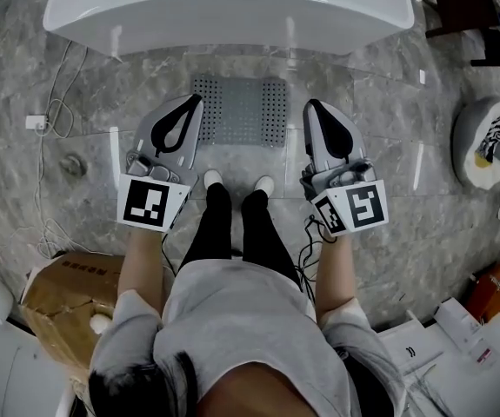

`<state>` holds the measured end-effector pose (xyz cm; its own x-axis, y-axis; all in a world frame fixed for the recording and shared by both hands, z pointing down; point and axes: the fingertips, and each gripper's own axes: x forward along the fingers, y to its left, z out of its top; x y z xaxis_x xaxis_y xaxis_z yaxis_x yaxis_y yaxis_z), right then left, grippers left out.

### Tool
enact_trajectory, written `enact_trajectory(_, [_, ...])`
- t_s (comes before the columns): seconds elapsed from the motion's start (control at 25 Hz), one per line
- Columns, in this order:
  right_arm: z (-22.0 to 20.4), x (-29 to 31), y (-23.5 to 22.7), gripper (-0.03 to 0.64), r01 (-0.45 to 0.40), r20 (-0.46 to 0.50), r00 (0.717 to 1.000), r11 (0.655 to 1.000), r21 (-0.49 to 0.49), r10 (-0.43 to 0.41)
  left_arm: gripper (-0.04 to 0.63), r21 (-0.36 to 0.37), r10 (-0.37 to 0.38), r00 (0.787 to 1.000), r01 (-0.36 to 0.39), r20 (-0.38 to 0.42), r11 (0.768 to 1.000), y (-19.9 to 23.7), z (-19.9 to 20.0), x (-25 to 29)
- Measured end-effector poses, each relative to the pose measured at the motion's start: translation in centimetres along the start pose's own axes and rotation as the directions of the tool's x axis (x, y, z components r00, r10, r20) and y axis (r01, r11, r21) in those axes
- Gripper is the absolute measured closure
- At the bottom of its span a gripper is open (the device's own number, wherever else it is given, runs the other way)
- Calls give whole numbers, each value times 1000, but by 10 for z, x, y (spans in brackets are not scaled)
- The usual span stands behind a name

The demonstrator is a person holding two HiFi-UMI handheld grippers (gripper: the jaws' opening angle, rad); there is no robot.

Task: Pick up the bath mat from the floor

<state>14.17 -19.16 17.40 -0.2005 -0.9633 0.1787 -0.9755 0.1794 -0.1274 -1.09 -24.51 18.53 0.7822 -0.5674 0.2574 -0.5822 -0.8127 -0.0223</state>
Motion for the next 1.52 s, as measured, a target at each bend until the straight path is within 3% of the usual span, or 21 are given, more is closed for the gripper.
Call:
enact_trajectory(0.4, [-90, 16, -27, 615, -5, -64, 998, 1000, 23, 6, 594, -16, 10, 998, -11, -59, 1000, 0, -87, 31])
enact_trajectory(0.96, [-271, 14, -43, 614, 15, -100, 995, 997, 81, -7, 595, -1, 36, 991, -36, -126, 999, -14, -267, 38])
enact_trajectory(1.52, [-446, 41, -80, 607, -9, -90, 996, 999, 39, 13, 595, 28, 73, 992, -70, -101, 997, -15, -443, 84])
